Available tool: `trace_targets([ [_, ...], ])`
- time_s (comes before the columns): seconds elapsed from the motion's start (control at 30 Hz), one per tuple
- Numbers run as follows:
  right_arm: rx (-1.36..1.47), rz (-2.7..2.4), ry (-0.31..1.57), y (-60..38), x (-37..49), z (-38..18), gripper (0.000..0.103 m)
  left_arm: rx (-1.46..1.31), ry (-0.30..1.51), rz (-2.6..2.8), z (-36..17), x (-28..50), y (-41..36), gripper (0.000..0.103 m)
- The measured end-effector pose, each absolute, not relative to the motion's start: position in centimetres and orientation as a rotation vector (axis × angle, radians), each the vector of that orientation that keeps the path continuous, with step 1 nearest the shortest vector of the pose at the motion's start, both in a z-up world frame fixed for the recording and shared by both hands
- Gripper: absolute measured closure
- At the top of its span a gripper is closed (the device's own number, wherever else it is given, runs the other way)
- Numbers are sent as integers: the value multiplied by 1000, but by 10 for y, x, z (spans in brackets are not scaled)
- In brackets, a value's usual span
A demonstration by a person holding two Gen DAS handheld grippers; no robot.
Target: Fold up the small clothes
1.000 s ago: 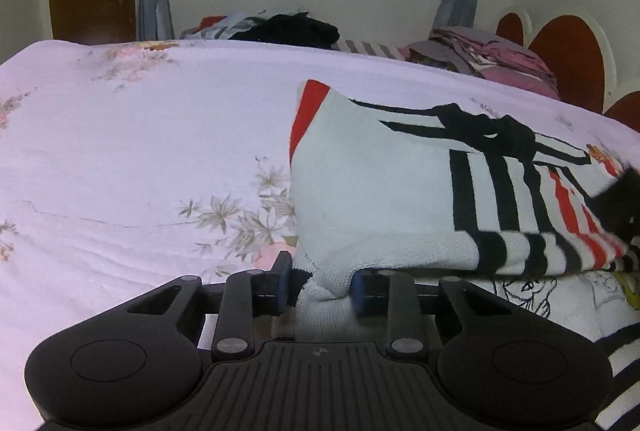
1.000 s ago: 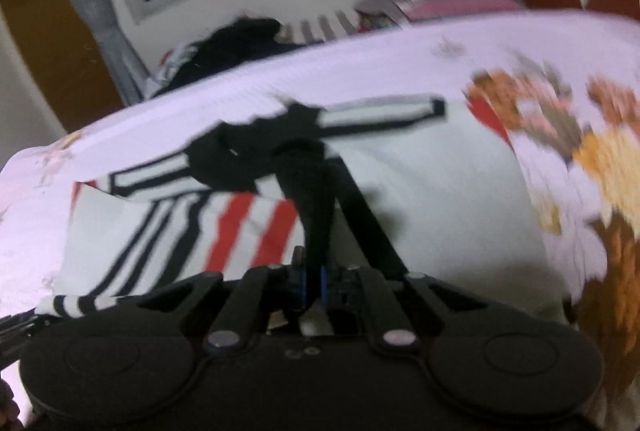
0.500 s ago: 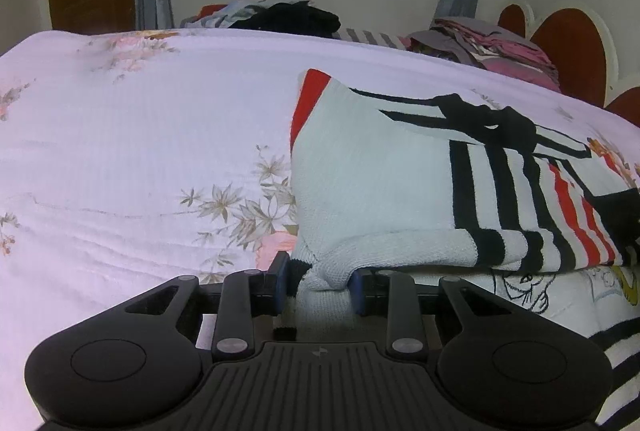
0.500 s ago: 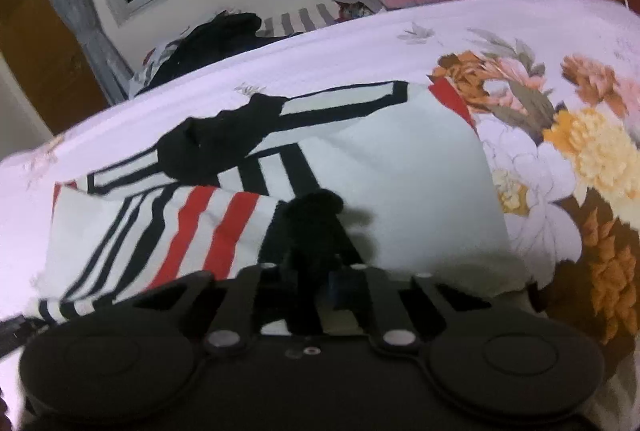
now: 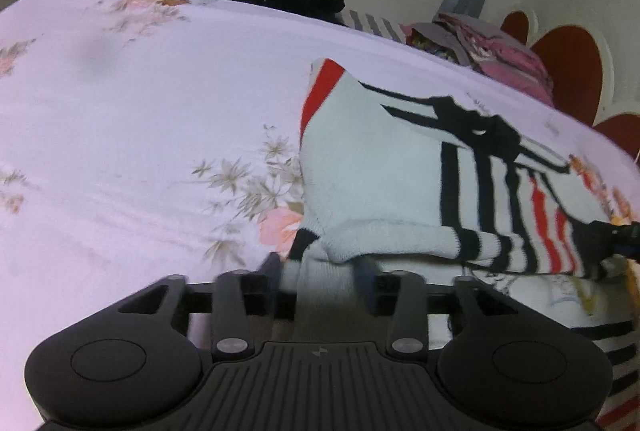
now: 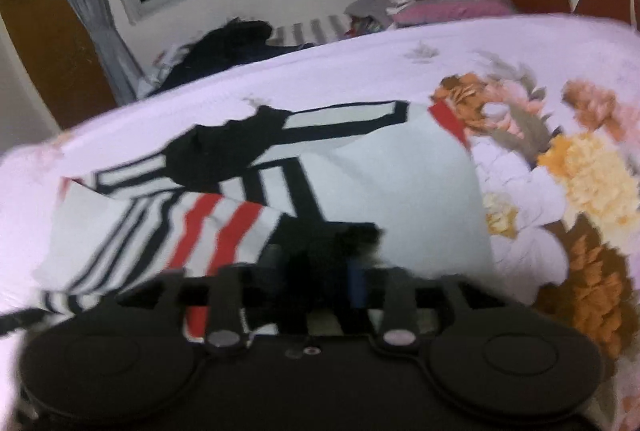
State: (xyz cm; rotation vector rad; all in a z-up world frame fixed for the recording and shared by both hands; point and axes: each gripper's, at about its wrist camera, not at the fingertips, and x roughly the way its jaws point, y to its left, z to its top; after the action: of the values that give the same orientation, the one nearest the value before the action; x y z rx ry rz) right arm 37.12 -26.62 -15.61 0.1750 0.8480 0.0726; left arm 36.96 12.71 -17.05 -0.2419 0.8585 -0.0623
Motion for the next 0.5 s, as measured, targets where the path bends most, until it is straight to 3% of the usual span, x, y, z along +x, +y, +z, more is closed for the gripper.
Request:
trace_targets([
  [0.17, 171, 56, 841, -274, 374, -155, 56, -242, 825, -57, -155, 356, 132, 58],
  [0.43, 185, 36, 905, -274, 392, -173, 56, -219, 776, -80, -145, 412, 106, 58],
  [0.5, 177, 35, 900, -272, 394, -175, 63, -209, 781, -93, -147, 432, 97, 58],
])
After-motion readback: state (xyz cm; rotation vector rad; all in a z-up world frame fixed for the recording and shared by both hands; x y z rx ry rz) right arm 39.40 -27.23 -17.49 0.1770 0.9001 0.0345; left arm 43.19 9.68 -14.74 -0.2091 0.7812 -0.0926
